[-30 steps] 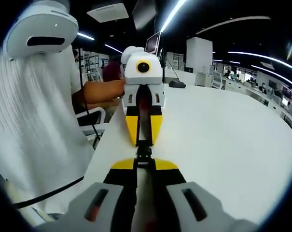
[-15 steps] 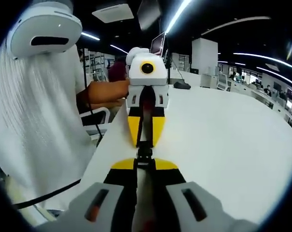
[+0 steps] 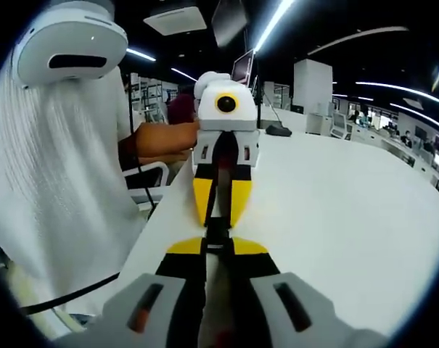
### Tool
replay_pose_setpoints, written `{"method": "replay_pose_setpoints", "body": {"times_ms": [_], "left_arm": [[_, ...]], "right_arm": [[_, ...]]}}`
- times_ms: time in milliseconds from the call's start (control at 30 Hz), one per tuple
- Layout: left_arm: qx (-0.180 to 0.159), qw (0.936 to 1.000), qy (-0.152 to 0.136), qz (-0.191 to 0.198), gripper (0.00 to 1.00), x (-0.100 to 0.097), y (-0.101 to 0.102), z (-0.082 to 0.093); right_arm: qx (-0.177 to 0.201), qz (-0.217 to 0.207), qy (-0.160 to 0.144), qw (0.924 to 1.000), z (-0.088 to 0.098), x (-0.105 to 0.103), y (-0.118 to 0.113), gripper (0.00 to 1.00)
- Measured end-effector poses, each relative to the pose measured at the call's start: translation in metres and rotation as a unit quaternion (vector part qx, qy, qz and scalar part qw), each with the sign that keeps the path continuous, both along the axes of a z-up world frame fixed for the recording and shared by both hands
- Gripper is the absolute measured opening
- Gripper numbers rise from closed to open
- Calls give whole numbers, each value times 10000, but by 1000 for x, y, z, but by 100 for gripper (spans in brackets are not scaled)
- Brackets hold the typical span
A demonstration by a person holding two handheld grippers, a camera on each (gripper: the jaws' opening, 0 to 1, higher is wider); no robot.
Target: Snap the two parts of the plastic buckle together until the buckle closes and remains connected.
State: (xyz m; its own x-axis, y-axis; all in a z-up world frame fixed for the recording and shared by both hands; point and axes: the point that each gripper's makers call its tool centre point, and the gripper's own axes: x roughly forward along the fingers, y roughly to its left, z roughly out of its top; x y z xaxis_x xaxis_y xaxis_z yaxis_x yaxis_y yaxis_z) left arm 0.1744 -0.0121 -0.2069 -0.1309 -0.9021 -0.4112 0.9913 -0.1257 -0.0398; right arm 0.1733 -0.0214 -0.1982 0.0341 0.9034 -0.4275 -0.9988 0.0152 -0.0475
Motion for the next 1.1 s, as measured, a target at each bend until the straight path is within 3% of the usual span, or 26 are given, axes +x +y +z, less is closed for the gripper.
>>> {"method": "replay_pose_setpoints", "body": {"times_ms": [200, 1100], "left_arm": [[38, 10000, -23, 39, 10, 1, 1, 0], [143, 9992, -96, 359, 11, -2, -1, 1]], "right_arm": [[51, -22, 29, 10000, 1, 6, -9, 11], [-141, -273, -62, 9995, -3, -2, -6, 11]]}}
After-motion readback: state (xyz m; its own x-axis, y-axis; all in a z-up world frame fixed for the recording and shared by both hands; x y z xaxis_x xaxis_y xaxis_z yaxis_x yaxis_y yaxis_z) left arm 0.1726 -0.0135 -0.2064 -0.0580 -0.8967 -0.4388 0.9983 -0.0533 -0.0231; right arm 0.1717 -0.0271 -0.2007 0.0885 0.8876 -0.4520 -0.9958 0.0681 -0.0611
